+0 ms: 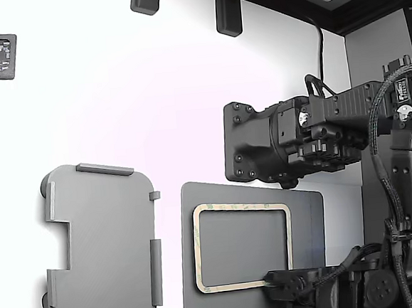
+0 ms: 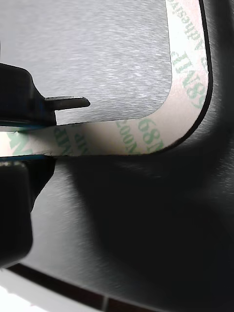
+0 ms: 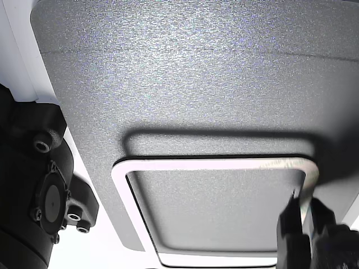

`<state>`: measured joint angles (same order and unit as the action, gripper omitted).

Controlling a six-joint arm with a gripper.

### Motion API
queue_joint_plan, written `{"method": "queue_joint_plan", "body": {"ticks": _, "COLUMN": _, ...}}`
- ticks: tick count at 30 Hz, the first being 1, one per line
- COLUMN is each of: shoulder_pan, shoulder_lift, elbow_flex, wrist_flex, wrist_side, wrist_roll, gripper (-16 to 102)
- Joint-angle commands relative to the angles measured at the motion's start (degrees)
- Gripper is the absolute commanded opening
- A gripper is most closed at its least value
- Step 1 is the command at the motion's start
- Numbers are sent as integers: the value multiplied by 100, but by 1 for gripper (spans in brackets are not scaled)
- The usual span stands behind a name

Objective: Grab top frame and put it into gray box.

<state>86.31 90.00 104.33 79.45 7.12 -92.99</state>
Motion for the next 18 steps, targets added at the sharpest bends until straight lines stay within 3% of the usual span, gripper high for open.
{"method": "queue_joint_plan", "body": {"ticks": 1, "shoulder_pan": -132, "shoulder_lift": 149, "elbow_flex": -738, "wrist_flex": 659, "wrist_side": 185, "wrist_roll": 387, "gripper": -11}}
{"method": "queue_joint_plan", "body": {"ticks": 4, "shoulder_pan": -325, "shoulder_lift": 193, "elbow_flex": -1512, "wrist_flex": 1195, "wrist_side": 466, "wrist_roll": 1160, "gripper": -11}}
{"method": "queue_joint_plan", "body": {"ticks": 11, "shoulder_pan": -1230, "shoulder_lift": -158, "elbow_flex": -3340, "wrist_flex": 1538, "wrist_side": 686, "wrist_roll": 3472, "gripper": -11}}
{"method": "queue_joint_plan", "body": {"ticks": 18, "shoulder_pan": -2180, "shoulder_lift": -439, "elbow_flex": -4052, "wrist_flex": 1538, "wrist_side": 1063, "wrist_roll": 6724, "gripper": -11}}
